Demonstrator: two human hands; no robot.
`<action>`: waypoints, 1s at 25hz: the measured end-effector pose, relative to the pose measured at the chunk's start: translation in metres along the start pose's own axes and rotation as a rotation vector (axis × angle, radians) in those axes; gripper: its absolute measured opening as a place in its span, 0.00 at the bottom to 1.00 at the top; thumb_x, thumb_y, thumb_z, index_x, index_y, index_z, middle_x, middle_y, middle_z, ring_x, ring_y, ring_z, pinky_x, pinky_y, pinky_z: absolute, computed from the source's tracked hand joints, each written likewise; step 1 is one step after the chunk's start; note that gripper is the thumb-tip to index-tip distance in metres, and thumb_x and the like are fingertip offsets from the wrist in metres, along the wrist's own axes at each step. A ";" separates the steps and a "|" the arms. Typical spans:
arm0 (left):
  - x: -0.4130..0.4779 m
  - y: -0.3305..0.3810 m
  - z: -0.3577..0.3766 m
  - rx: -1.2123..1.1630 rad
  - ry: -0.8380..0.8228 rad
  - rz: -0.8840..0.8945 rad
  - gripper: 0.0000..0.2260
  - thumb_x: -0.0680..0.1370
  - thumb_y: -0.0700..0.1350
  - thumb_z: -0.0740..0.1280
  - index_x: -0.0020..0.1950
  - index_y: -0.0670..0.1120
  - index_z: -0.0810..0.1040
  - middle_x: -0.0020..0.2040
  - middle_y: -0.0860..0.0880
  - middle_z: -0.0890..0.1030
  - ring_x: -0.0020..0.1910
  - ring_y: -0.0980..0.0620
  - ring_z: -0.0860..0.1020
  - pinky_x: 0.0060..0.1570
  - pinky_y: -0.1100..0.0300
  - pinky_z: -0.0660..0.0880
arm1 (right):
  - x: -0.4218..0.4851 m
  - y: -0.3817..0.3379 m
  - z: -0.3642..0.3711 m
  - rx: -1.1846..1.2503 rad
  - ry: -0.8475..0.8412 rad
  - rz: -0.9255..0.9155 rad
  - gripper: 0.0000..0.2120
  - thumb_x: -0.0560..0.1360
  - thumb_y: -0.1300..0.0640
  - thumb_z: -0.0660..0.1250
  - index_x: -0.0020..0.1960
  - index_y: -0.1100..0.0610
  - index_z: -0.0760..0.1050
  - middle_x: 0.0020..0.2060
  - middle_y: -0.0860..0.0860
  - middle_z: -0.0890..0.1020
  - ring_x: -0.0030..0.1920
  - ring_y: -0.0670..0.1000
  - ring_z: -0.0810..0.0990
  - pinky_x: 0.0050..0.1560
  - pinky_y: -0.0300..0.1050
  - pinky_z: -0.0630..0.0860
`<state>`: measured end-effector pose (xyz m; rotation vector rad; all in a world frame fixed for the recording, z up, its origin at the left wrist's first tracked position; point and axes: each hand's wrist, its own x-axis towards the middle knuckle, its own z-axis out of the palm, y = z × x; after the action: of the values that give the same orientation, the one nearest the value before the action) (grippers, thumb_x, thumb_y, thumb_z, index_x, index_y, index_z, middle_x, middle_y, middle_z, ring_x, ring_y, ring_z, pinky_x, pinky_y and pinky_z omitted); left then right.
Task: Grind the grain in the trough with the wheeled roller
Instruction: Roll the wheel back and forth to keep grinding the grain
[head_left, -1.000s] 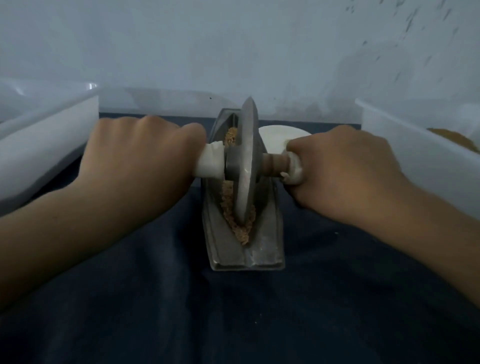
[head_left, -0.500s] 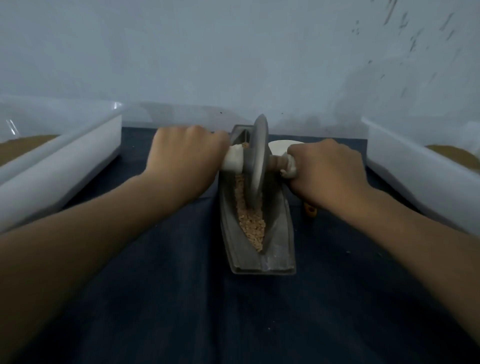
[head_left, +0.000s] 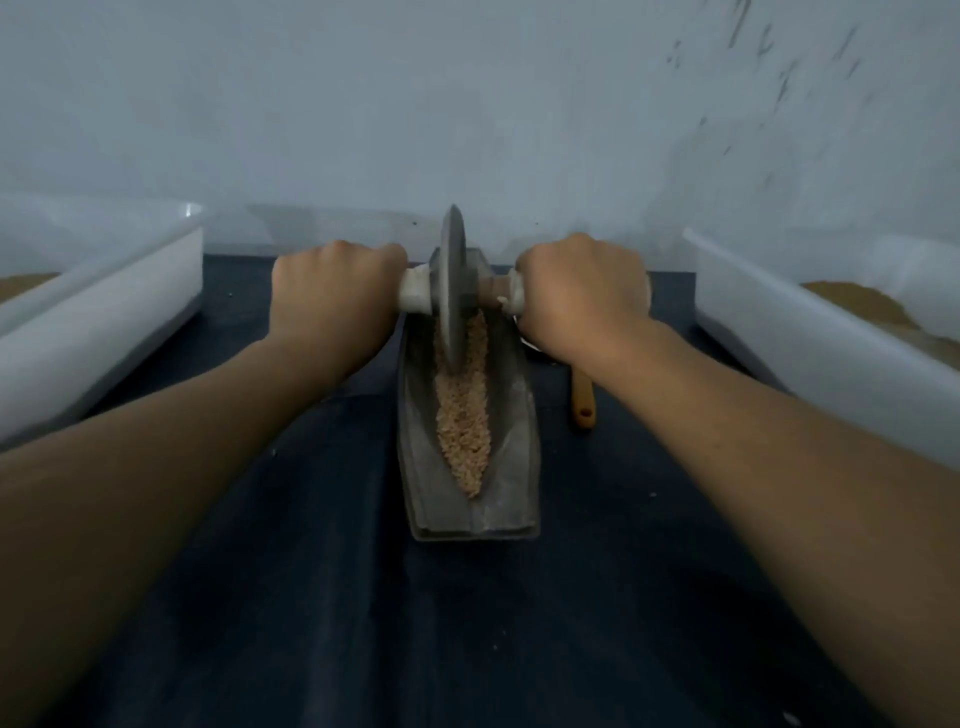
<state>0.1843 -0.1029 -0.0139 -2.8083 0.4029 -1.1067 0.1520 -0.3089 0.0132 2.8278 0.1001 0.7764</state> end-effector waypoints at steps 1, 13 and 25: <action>-0.008 -0.001 -0.005 -0.002 0.009 0.012 0.08 0.76 0.43 0.68 0.40 0.46 0.70 0.32 0.46 0.74 0.28 0.44 0.71 0.29 0.57 0.64 | -0.009 0.001 -0.003 -0.006 0.008 -0.032 0.02 0.74 0.54 0.69 0.46 0.50 0.77 0.36 0.50 0.74 0.37 0.56 0.75 0.32 0.44 0.62; -0.025 0.002 -0.025 0.083 0.018 0.095 0.11 0.72 0.41 0.69 0.38 0.48 0.67 0.29 0.45 0.72 0.26 0.45 0.70 0.28 0.60 0.56 | -0.020 0.012 0.004 0.000 0.039 -0.052 0.07 0.72 0.52 0.69 0.39 0.49 0.72 0.31 0.50 0.72 0.30 0.53 0.70 0.29 0.40 0.60; -0.067 -0.009 -0.068 0.070 0.052 0.183 0.18 0.65 0.42 0.72 0.36 0.47 0.62 0.25 0.49 0.64 0.23 0.52 0.52 0.30 0.65 0.49 | -0.075 0.025 -0.027 0.003 0.147 -0.183 0.18 0.57 0.49 0.70 0.31 0.46 0.59 0.22 0.43 0.60 0.22 0.48 0.56 0.30 0.33 0.54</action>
<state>0.0929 -0.0752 -0.0059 -2.6256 0.6002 -1.1330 0.0737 -0.3378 0.0040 2.7126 0.3769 0.9395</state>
